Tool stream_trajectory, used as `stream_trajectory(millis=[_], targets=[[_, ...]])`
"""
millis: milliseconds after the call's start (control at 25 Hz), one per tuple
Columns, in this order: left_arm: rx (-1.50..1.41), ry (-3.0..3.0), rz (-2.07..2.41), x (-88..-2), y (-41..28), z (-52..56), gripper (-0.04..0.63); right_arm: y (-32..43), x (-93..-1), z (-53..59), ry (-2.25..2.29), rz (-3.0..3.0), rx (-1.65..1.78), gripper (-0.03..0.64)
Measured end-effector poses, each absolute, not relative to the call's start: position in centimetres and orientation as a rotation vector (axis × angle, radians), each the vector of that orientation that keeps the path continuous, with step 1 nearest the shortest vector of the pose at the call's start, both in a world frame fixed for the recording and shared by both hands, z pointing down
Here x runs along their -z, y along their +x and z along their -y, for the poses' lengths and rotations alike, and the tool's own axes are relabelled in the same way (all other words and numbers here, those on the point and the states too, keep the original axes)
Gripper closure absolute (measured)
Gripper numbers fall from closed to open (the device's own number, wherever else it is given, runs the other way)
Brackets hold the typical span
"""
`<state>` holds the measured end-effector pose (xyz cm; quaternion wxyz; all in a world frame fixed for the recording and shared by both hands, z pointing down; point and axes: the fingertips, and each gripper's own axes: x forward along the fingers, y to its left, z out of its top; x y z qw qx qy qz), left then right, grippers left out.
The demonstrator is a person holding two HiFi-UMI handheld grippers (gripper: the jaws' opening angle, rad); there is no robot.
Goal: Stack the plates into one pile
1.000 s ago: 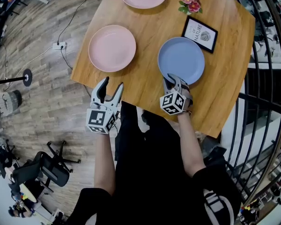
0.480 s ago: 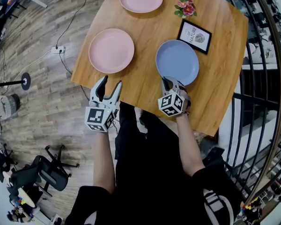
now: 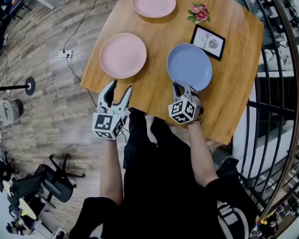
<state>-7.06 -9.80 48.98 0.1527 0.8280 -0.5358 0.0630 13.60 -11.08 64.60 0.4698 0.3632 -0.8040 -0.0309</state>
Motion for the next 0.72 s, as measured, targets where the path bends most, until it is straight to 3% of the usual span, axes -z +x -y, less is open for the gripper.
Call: stream_trajectory(millis=[720], targets=[[-0.162, 2.388, 1.540, -48.3, -9.1, 11.1, 0.347, 11.6, -63.1, 12.6, 0.876, 1.930, 0.169, 0.591]])
